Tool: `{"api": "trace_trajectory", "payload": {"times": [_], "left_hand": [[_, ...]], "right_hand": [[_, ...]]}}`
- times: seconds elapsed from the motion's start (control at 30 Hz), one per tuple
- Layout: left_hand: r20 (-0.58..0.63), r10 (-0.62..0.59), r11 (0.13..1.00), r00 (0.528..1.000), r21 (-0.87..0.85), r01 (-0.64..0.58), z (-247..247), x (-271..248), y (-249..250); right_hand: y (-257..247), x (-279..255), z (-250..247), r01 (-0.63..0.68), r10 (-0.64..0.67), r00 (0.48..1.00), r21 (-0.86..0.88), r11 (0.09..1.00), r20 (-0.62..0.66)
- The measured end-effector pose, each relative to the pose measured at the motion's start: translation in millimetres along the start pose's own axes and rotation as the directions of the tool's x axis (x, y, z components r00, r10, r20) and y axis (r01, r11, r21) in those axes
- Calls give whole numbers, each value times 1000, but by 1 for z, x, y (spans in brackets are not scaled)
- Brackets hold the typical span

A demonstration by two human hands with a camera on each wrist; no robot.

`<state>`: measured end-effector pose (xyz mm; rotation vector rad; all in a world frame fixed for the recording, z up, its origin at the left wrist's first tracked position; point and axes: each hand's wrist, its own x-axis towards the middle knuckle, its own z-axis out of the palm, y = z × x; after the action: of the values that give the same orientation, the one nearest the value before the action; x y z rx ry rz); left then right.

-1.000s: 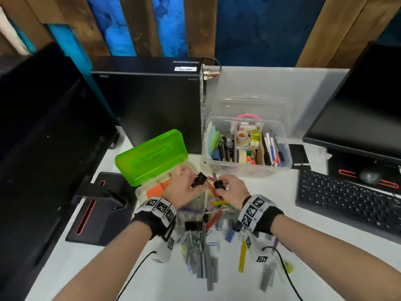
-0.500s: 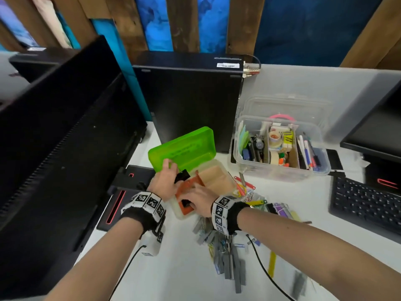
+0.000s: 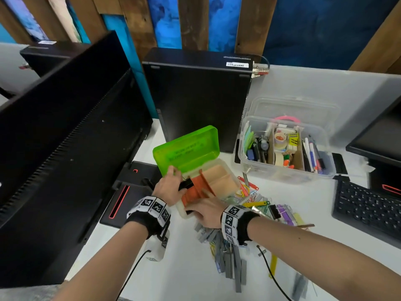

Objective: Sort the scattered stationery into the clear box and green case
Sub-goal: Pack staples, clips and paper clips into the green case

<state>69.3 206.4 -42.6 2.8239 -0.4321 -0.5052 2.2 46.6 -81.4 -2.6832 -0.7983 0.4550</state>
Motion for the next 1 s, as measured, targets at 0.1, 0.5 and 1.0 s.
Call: {"api": "trace_trajectory", "payload": {"times": [0.1,0.5,1.0], "left_hand": [[16,55,998,998,-12,-54,3,-3,1],[-15,210,966,978,-149,-210,9,-8,12],[-276,152,974,949,-124,-192,-6,2,7]], "right_hand": [[8,-9,-14,-104,128,980,154,983,-153],[12,16,-36,-341,474,877,803,490,83],[9,24,-45,-312,501,860,675,668,-99]]}}
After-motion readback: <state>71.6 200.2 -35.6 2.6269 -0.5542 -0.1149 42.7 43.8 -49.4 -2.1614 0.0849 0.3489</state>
